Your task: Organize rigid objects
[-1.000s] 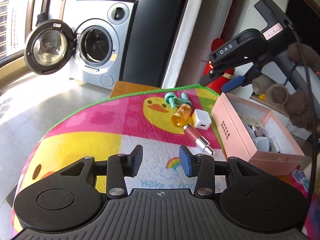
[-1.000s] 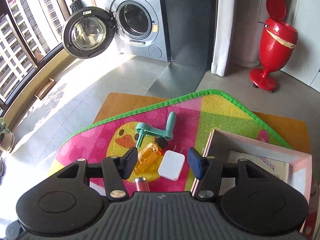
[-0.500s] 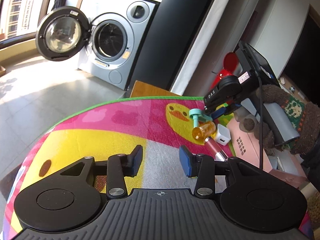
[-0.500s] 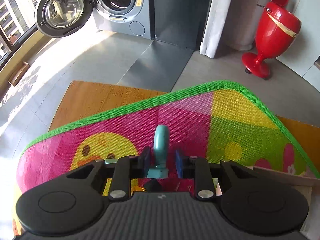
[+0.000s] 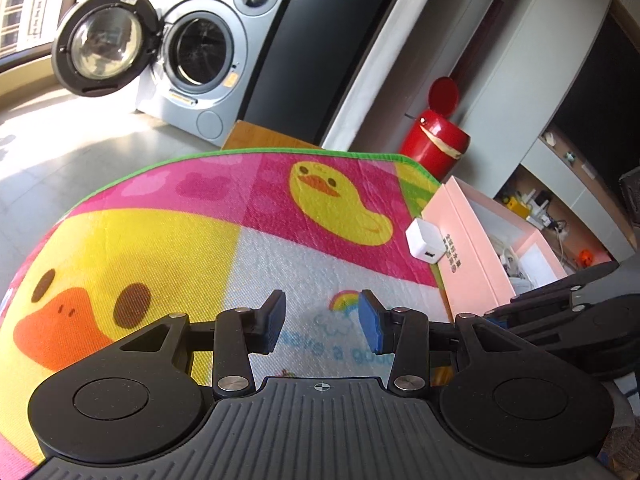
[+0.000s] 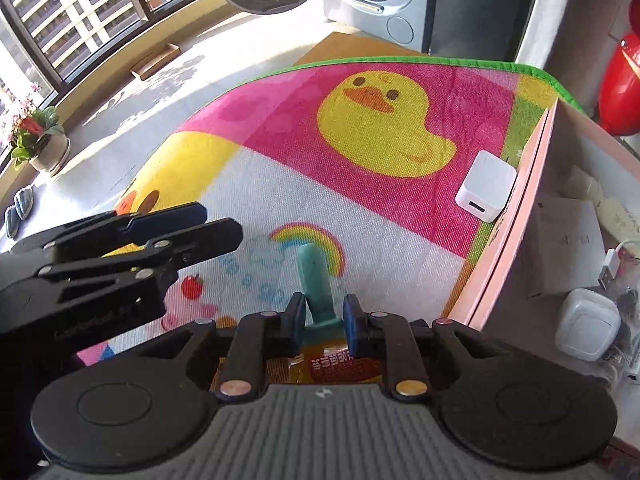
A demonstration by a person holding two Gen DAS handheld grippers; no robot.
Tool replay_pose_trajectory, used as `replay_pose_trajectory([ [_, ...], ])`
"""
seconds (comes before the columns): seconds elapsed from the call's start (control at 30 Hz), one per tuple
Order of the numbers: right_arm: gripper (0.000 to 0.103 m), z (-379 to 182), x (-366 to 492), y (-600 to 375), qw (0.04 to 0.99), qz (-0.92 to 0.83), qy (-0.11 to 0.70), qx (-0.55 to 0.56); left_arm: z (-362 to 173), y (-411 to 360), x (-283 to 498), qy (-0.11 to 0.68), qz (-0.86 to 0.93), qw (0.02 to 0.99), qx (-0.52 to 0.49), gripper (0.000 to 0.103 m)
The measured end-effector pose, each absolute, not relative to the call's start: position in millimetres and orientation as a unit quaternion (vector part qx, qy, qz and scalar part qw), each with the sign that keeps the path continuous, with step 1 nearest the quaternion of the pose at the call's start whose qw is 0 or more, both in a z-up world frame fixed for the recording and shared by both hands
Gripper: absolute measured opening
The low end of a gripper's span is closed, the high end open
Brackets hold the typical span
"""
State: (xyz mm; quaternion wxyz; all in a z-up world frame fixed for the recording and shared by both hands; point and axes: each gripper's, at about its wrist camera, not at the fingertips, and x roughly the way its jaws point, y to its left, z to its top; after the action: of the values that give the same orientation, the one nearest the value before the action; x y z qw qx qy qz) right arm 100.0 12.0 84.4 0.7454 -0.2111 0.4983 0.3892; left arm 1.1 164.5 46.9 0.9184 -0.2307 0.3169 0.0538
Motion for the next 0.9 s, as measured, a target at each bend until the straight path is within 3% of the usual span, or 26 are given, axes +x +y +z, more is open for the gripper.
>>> replay_pose_trajectory([
  [0.07,0.032,93.6,74.6,-10.6,0.765,0.405,0.441,-0.238,46.0,153.5,-0.8,0.323,0.042,0.919,-0.223,0.044],
  [0.13,0.059,95.9,56.6,-35.2,0.775,0.408,0.414,-0.248,44.4,144.0,-1.4,0.330,0.030,0.918,-0.219,0.044],
  [0.33,0.061,72.6,35.2,-105.4,0.784,0.379,0.413,-0.266,64.2,116.7,18.7,0.328,-0.004,0.925,-0.193,0.044],
  [0.53,0.064,68.7,40.6,-156.9,0.825,0.349,0.407,-0.176,86.0,116.8,133.0,0.365,-0.024,0.909,-0.199,0.043],
  [0.7,0.065,59.8,33.3,-171.5,0.846,0.349,0.373,-0.152,62.5,110.8,222.8,0.410,0.038,0.901,-0.135,0.028],
  [0.77,0.067,58.0,29.3,-174.9,0.852,0.351,0.359,-0.151,53.2,109.0,237.1,0.417,0.024,0.899,-0.133,0.028],
  [0.8,0.069,56.6,28.9,-176.7,0.853,0.353,0.353,-0.149,50.1,108.0,239.5,0.419,0.012,0.898,-0.136,0.021],
  [0.9,0.077,48.8,32.2,-179.6,0.860,0.353,0.342,-0.140,40.6,106.7,235.1,0.425,-0.015,0.896,-0.128,0.017],
])
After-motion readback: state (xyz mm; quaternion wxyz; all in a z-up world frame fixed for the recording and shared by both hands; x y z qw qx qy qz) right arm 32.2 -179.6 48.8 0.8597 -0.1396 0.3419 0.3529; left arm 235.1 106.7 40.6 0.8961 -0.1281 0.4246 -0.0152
